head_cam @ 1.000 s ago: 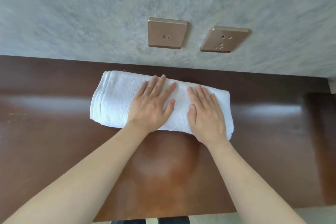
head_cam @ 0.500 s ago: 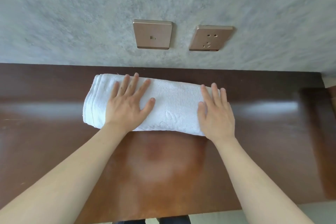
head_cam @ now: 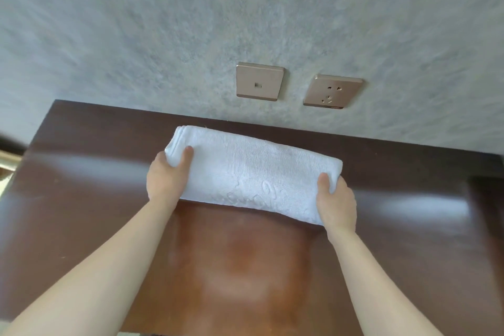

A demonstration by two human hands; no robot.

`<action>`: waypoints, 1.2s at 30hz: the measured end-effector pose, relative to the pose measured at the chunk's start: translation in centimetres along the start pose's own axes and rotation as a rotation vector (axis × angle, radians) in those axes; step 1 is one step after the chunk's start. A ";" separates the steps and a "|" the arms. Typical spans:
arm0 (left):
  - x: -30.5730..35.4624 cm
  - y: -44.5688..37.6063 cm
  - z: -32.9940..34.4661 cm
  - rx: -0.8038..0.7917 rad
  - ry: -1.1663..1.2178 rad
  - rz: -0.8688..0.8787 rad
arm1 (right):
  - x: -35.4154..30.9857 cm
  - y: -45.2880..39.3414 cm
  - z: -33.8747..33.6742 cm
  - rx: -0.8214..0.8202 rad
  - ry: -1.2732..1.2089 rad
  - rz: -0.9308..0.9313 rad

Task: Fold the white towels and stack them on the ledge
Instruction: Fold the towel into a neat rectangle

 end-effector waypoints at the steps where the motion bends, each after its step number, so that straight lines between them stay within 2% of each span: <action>1: 0.0 -0.2 0.1 -0.002 0.003 0.010 | -0.2 0.2 0.2 0.012 0.014 -0.031; 8: -1.1 -2.9 -2.5 0.038 0.069 0.079 | -2.5 2.9 3.5 0.067 0.037 -0.101; 20: -9.8 -14.0 -14.6 0.118 0.032 0.034 | -10.8 9.6 18.4 0.081 0.032 -0.201; 27: -11.6 -20.2 -19.8 0.164 0.082 0.028 | -15.7 11.1 25.7 0.066 0.052 -0.218; 36: -11.1 -24.1 -21.4 0.209 0.055 0.072 | -19.0 10.2 28.8 0.065 0.080 -0.242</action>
Point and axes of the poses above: each hand's wrist, its own y-axis away from the middle knuckle, its own z-axis out of the palm, x = y × z, the point moved 7 cm from there along -y, towards the middle knuckle, and after that the axes turned 10 degrees about -y, right-handed, at the moved point
